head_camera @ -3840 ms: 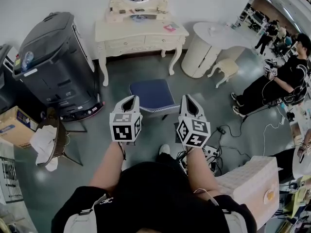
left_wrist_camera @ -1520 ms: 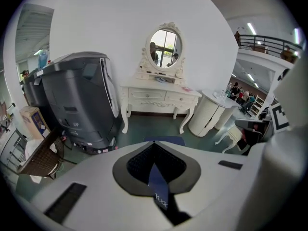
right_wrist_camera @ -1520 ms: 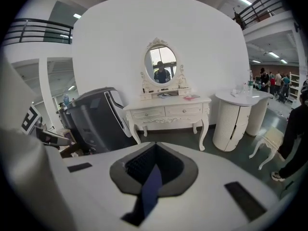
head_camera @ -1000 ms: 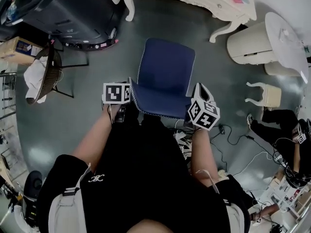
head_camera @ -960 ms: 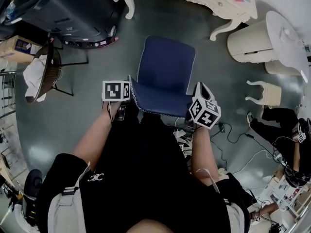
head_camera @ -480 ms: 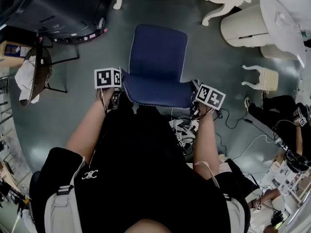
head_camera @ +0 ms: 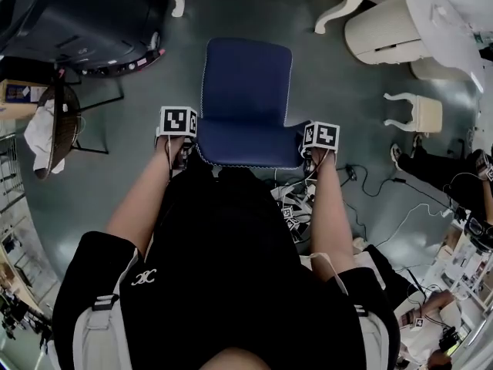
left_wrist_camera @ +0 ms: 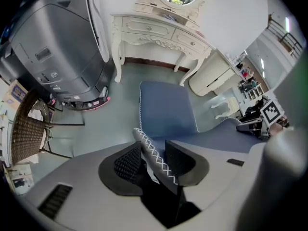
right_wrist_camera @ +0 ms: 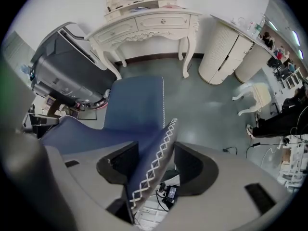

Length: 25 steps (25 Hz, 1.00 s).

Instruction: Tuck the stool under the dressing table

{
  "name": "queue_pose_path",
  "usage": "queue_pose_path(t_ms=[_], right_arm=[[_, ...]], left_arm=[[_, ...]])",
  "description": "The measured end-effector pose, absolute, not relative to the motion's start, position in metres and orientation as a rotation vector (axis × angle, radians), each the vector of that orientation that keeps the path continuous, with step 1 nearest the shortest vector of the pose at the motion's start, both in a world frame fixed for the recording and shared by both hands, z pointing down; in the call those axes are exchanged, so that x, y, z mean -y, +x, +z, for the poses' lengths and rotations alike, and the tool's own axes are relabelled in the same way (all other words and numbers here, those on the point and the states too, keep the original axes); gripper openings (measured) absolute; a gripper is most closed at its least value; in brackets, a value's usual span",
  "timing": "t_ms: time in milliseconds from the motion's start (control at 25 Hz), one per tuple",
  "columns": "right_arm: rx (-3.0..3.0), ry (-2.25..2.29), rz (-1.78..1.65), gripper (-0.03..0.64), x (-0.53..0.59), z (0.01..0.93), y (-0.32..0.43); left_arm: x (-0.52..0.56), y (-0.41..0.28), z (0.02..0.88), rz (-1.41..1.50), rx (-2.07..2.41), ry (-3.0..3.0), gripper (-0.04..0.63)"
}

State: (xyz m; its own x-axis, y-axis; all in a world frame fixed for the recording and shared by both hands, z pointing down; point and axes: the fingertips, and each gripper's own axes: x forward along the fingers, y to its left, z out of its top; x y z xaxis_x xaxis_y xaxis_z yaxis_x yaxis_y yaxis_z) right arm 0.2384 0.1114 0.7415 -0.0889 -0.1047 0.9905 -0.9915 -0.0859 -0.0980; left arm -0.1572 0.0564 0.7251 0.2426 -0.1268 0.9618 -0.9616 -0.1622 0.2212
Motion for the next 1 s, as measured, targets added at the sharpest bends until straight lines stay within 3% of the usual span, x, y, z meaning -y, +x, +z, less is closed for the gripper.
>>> queue_pose_path(t_ms=[400,680,1000], right_arm=[[1.208,1.293,1.747,0.236,-0.123,0.768,0.237],[1.259,1.246,1.765,0.178,-0.12,0.769,0.23],[1.266,1.219,1.771,0.167,-0.118,0.769,0.228]], left_arm=[[-0.057,-0.159,0.741,1.087,1.088,1.429,0.156],[-0.059,-0.16,0.754,0.902,1.089,1.304,0.161],[-0.062,-0.153,0.771,0.848,1.034,1.237,0.164]])
